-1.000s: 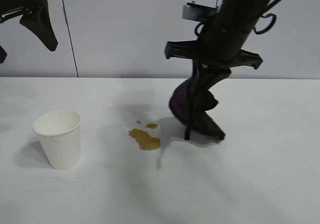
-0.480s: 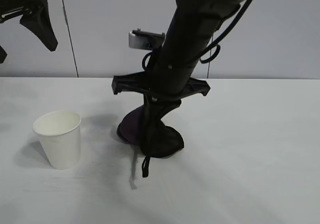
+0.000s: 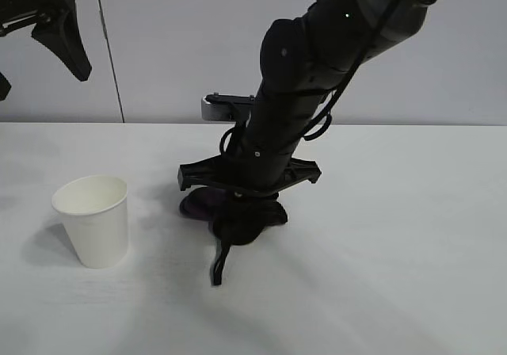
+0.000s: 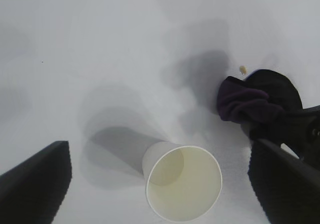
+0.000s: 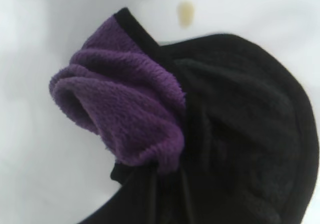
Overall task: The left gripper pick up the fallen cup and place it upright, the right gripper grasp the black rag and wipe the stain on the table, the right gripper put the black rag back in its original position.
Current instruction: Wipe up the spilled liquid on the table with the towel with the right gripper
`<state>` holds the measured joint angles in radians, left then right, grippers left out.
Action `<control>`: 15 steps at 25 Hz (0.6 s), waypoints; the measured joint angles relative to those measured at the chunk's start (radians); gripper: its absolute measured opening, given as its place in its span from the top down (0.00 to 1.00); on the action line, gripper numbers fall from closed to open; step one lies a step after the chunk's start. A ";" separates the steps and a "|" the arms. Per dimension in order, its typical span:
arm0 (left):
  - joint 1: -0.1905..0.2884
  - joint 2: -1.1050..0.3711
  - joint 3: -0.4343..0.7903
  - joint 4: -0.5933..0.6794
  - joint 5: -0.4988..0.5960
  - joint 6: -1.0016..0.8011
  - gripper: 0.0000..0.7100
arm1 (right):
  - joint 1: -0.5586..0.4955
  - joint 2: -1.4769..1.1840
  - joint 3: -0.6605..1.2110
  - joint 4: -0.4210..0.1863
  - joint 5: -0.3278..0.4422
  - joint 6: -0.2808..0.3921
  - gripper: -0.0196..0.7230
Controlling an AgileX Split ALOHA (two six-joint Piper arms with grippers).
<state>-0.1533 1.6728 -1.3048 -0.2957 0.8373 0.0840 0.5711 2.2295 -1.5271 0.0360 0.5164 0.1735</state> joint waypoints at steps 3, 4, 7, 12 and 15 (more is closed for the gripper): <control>0.000 0.000 0.000 0.000 0.000 0.000 0.02 | -0.013 0.043 -0.077 -0.064 0.015 0.047 0.93; 0.000 0.000 0.000 0.000 0.000 0.000 0.02 | -0.018 0.058 -0.107 -0.078 0.023 0.054 0.94; 0.000 0.000 0.000 0.000 0.000 0.000 0.02 | -0.035 0.097 -0.187 -0.085 0.065 0.061 0.94; 0.000 0.000 0.000 0.000 0.000 0.000 0.02 | -0.046 0.128 -0.265 -0.081 0.122 0.062 0.94; 0.000 0.000 0.000 0.000 0.000 0.000 0.02 | -0.046 0.133 -0.278 -0.046 0.152 0.043 0.94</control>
<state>-0.1533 1.6728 -1.3048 -0.2957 0.8373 0.0840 0.5247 2.3621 -1.8054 -0.0098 0.6681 0.2166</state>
